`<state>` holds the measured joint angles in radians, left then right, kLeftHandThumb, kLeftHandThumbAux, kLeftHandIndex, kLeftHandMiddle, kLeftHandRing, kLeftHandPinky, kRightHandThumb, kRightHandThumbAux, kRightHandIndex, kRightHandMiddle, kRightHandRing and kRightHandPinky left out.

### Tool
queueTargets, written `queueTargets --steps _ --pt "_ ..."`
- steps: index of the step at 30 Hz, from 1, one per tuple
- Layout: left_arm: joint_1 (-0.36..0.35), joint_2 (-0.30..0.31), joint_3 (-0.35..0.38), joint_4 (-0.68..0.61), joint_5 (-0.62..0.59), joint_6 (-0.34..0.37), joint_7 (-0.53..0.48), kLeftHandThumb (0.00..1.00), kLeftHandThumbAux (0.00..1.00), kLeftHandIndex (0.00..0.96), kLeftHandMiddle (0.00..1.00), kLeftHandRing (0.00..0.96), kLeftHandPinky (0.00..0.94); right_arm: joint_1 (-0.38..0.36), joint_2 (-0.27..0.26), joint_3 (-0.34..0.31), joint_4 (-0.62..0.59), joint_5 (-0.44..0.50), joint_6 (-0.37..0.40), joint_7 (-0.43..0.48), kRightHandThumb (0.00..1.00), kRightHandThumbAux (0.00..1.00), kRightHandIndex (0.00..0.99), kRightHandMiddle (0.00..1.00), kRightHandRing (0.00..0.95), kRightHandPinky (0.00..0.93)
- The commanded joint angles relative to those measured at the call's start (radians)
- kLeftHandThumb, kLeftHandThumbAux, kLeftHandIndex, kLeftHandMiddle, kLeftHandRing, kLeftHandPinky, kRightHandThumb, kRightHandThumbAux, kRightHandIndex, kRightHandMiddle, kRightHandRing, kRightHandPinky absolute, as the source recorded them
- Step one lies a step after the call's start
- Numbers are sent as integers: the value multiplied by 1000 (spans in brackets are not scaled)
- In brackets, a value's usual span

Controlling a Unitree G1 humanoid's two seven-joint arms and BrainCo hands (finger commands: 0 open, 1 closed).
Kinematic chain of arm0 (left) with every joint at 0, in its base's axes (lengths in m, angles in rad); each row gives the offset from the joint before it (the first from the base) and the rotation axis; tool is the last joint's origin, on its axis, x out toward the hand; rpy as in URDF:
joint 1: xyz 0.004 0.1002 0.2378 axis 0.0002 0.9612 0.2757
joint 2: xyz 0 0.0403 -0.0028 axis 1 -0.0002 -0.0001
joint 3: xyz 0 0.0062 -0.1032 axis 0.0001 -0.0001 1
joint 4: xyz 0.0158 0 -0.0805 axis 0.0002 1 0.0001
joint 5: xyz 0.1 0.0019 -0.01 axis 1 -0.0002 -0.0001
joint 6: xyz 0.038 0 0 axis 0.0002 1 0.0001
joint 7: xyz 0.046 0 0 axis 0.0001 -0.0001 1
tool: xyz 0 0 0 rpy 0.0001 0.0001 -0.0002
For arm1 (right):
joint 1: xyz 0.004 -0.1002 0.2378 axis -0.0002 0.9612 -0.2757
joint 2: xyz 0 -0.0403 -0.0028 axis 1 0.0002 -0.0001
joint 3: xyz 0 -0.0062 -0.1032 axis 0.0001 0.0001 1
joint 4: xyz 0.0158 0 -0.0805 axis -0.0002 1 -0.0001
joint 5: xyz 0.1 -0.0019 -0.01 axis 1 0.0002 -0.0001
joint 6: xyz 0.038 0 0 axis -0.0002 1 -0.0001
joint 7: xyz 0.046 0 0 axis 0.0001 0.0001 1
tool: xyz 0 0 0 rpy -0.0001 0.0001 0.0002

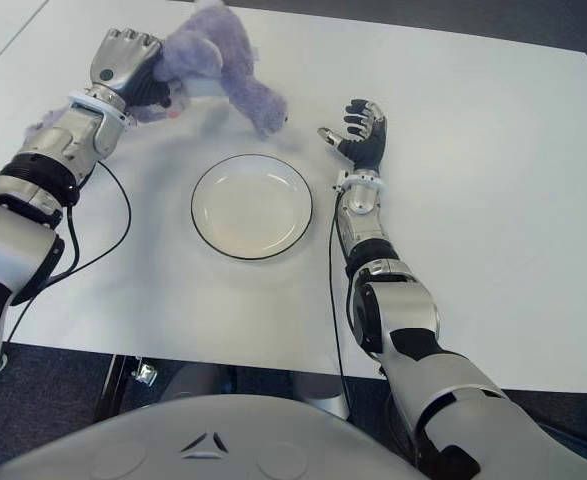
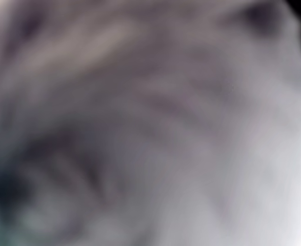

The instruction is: Put the doll into the plate.

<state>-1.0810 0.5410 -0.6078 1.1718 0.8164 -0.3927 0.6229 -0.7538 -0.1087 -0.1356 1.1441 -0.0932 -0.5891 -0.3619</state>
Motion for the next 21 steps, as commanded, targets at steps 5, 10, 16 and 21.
queueTargets --steps 5,10,16,21 --pt "40 84 14 -223 35 -112 30 850 733 830 895 887 891 373 78 17 188 -24 22 0 33 969 304 354 352 352" --pt "66 104 34 -307 21 -127 -12 871 729 827 892 886 884 373 78 16 188 -23 22 2 26 973 308 358 360 380" --pt "93 116 51 -382 -1 -153 -44 875 723 816 885 879 879 372 77 21 188 -27 23 4 24 973 302 350 352 352" --pt "124 112 64 -438 -14 -159 -61 883 718 811 881 876 880 370 75 20 189 -26 31 10 21 975 298 346 347 345"
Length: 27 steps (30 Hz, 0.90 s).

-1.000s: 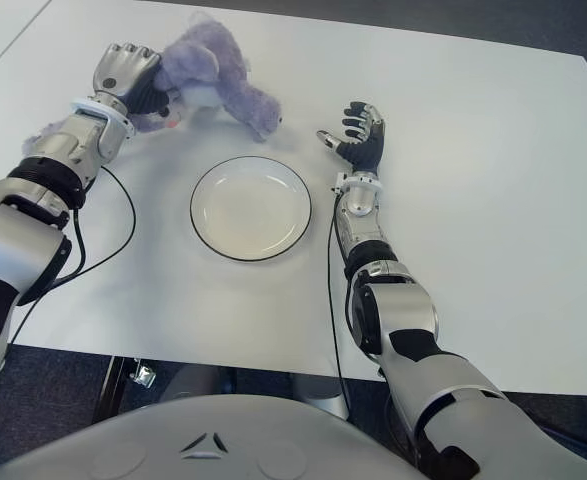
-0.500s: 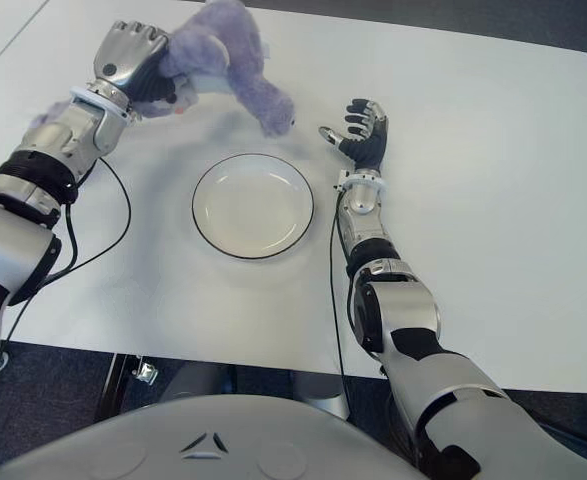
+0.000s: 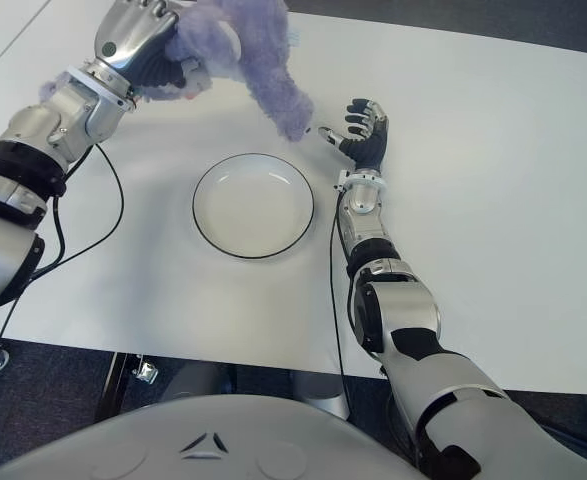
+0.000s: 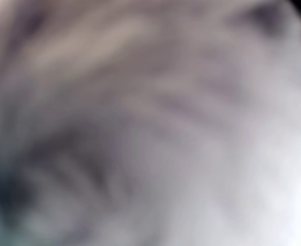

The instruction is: Put the doll into the plate.

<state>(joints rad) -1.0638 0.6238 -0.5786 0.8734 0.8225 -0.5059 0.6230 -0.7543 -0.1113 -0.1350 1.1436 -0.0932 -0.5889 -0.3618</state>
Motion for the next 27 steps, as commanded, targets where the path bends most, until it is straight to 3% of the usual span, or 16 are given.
queueTargets --steps 1,14,27 --pt "111 30 39 -151 -23 -47 -68 888 715 810 881 876 881 370 78 20 190 -26 32 11 21 976 296 344 345 342" --pt "231 55 106 -411 -77 -32 -209 923 701 806 877 877 886 373 76 19 189 -26 25 11 12 975 299 346 346 345" --pt "312 62 159 -560 -120 -50 -320 935 692 804 874 876 885 372 71 21 190 -29 30 10 5 970 294 344 352 360"
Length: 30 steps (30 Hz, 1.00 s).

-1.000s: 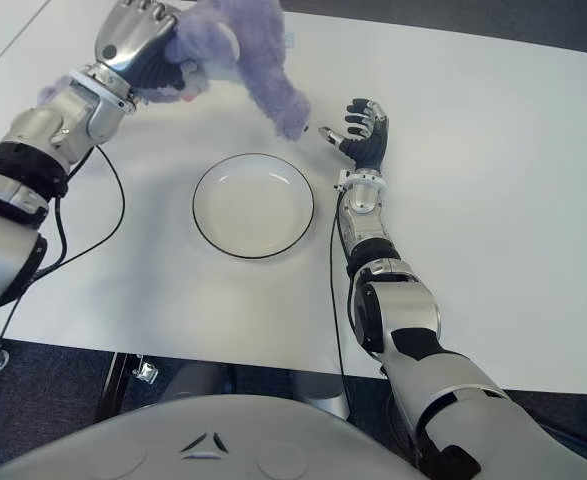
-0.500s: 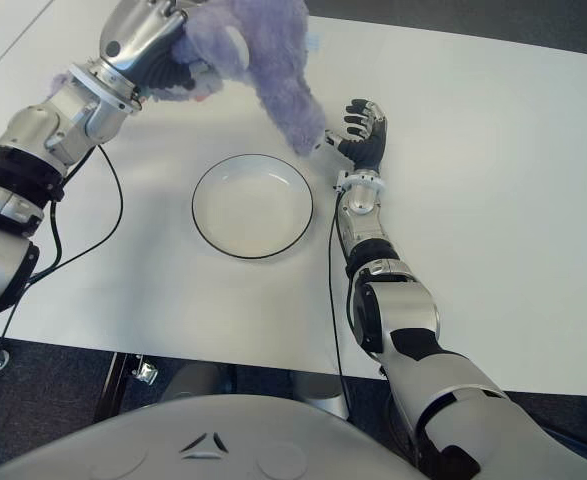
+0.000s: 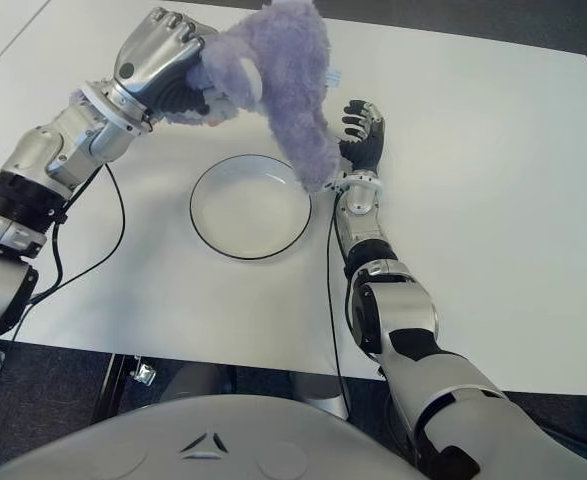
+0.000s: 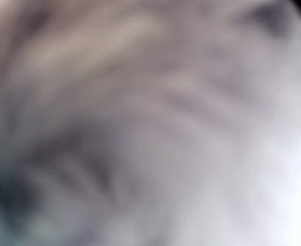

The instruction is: Put the doll into the plate.

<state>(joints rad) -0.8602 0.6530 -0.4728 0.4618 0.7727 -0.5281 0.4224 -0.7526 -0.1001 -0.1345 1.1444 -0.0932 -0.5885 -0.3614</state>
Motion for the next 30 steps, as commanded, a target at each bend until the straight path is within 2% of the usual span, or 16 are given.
queueTargets --steps 1,11,18,30 --pt "115 32 56 -158 -71 -30 -125 934 692 804 874 876 886 370 59 21 190 -30 31 10 4 966 292 344 351 352" --pt "226 36 57 -284 -15 -35 -146 904 704 810 878 878 890 374 57 26 188 -34 28 12 0 961 288 340 339 325" --pt "311 77 51 -368 12 -28 -216 886 700 807 878 876 888 378 55 29 188 -36 31 11 1 959 286 340 336 325" --pt "372 88 66 -444 18 10 -310 813 727 805 882 879 892 383 52 32 186 -37 20 9 10 970 289 339 335 321"
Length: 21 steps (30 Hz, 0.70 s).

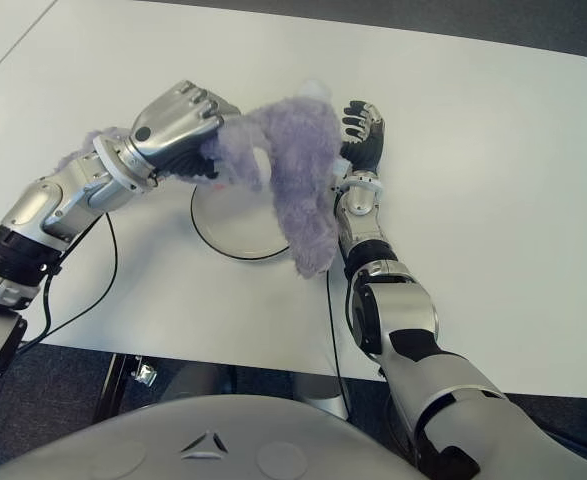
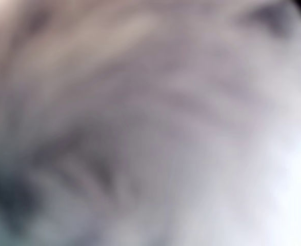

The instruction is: Put the doll into the plate.

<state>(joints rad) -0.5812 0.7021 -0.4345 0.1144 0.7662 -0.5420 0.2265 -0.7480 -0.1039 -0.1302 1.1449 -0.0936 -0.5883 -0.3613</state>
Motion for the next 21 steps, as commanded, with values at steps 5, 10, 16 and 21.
queueTargets --steps 5,10,16,21 --pt "110 38 33 -114 30 36 -136 793 731 803 882 880 893 379 55 27 186 -36 19 7 9 972 295 340 331 311" --pt "129 34 37 -125 48 45 -133 780 732 800 881 880 893 380 53 31 186 -40 21 0 2 960 298 341 330 311" --pt "150 33 39 -137 54 53 -149 777 732 799 881 879 894 379 52 27 187 -34 28 10 0 951 293 338 325 306" --pt "172 30 43 -154 46 74 -188 779 731 799 881 881 899 378 53 26 187 -33 31 7 0 953 295 340 327 310"
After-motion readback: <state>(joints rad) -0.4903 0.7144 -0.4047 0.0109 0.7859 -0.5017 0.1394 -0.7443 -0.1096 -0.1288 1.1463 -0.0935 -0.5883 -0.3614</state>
